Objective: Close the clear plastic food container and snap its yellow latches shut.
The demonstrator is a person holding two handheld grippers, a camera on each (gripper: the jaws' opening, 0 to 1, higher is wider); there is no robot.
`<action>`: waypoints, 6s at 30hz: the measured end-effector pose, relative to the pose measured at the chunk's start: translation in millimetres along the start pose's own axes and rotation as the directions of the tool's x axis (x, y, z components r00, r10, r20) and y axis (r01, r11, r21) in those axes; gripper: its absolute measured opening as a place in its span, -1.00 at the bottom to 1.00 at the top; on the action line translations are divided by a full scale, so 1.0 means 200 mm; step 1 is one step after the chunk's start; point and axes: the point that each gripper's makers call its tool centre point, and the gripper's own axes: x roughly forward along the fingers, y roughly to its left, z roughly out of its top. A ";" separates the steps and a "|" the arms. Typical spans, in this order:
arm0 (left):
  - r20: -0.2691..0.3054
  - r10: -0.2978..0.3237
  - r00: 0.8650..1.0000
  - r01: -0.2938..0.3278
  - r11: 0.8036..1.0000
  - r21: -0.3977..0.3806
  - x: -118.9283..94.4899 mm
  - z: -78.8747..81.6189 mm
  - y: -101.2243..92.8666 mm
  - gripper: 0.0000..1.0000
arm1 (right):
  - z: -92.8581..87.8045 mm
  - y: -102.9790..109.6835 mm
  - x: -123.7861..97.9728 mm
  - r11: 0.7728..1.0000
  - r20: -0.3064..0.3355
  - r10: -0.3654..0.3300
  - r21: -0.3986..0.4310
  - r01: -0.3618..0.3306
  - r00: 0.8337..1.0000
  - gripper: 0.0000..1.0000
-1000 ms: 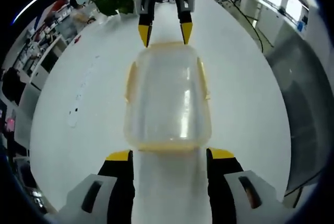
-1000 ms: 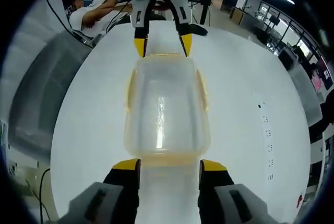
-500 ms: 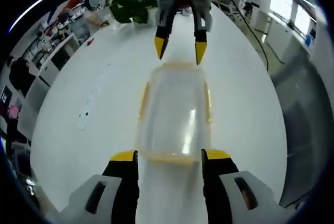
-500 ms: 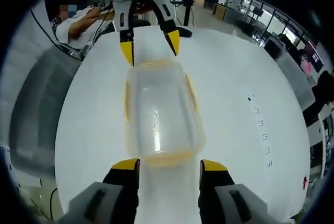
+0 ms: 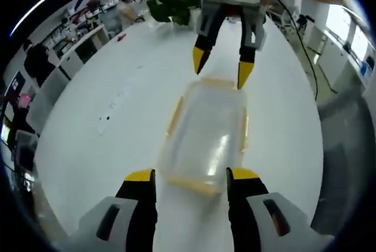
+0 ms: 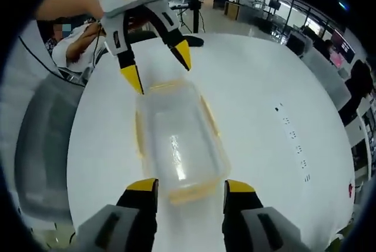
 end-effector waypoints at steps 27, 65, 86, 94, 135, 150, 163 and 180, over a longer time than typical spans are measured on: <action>-0.063 0.093 0.994 -0.112 0.830 -0.546 0.00 -0.09 0.05 -0.13 | -0.06 -0.07 0.03 0.859 -0.052 -0.085 0.503 0.100 0.995 -0.21; -0.017 0.049 0.999 -0.046 0.670 -0.741 0.10 -0.13 -0.03 -0.27 | -0.03 -0.02 0.08 0.771 0.015 -0.030 0.637 0.014 0.999 -0.32; -0.010 0.064 0.998 -0.050 0.661 -0.749 0.10 -0.13 -0.05 -0.33 | -0.03 0.01 0.09 0.749 0.037 -0.031 0.662 -0.001 0.999 -0.43; -0.015 0.046 0.999 -0.042 0.656 -0.753 0.12 -0.16 -0.06 -0.38 | -0.01 0.03 0.08 0.737 0.001 -0.004 0.675 0.002 1.000 -0.48; 0.014 0.030 0.999 -0.009 0.651 -0.759 0.11 -0.12 -0.03 -0.33 | -0.01 -0.02 0.08 0.740 0.021 -0.029 0.673 0.008 0.999 -0.40; 0.027 0.023 0.999 0.003 0.703 -0.711 0.07 -0.10 -0.02 -0.25 | -0.01 0.03 0.06 0.813 -0.012 -0.013 0.582 0.018 1.000 -0.41; 0.007 0.018 1.000 -0.009 0.753 -0.658 0.03 -0.10 -0.03 -0.34 | 0.00 0.04 0.02 0.848 -0.023 -0.016 0.529 0.025 1.000 -0.46; -0.021 -0.014 1.000 0.001 0.854 -0.520 -0.02 -0.12 -0.06 -0.27 | 0.03 0.06 -0.03 0.913 -0.052 -0.007 0.406 0.027 0.999 -0.46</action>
